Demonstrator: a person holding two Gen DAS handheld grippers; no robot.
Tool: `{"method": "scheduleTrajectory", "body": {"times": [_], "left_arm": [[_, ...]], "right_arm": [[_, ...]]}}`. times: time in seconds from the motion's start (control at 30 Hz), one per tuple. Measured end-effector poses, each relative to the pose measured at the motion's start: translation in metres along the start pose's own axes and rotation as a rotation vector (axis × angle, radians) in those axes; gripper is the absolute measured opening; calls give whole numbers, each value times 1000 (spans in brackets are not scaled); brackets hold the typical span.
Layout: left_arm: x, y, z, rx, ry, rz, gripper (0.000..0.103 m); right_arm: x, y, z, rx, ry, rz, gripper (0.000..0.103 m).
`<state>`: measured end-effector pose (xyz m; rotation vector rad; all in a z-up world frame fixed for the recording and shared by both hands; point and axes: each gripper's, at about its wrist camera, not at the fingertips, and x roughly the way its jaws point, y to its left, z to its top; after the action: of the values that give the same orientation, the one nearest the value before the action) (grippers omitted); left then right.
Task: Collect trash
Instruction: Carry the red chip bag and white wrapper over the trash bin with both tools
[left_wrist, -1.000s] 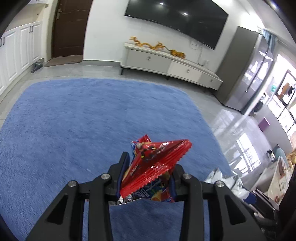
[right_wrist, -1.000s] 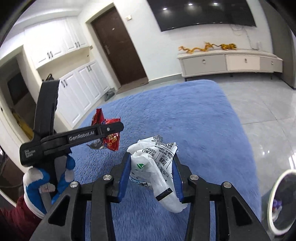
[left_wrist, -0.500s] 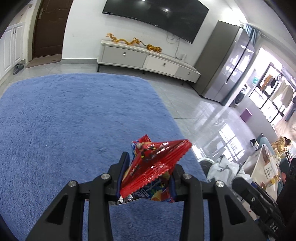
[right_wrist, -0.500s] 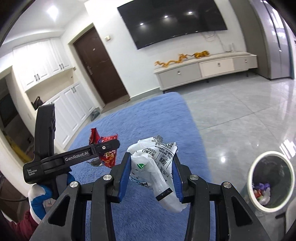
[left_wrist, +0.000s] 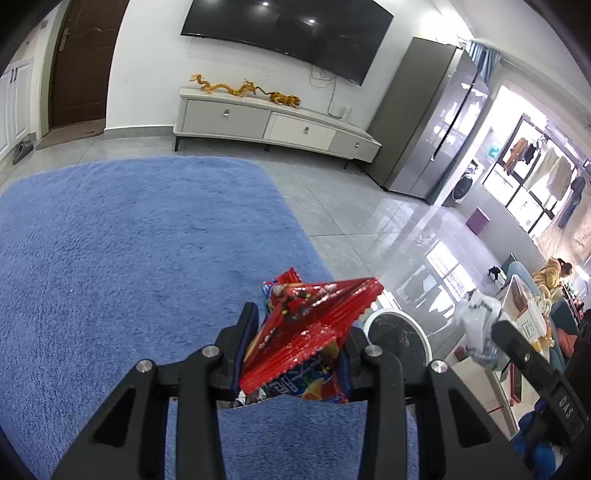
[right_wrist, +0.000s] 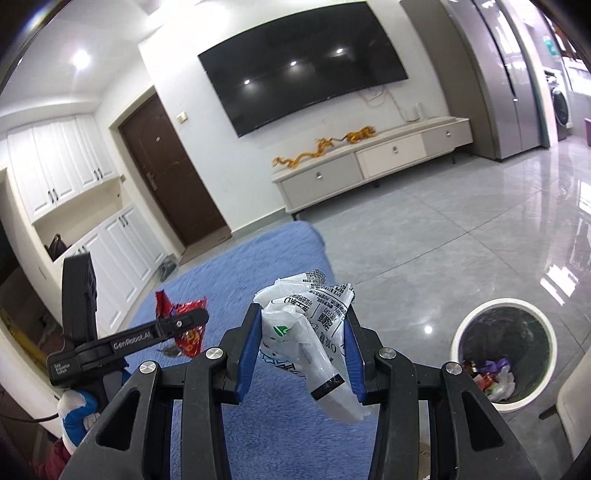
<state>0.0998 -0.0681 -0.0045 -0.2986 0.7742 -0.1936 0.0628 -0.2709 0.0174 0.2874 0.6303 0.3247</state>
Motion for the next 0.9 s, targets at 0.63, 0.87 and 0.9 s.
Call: {"method": "scheduleTrajectory", "body": {"times": [0.63, 0.87, 0.9], "left_arm": [[51, -77, -9, 125, 105, -45, 35], [96, -124, -13, 192, 180, -84, 36], [104, -133, -13, 203, 191, -90, 35]], "right_arm": [[-30, -97, 8, 159, -58, -161, 41], [-27, -147, 1, 256, -50, -231, 41], [-26, -156, -1, 273, -49, -243, 42]]}}
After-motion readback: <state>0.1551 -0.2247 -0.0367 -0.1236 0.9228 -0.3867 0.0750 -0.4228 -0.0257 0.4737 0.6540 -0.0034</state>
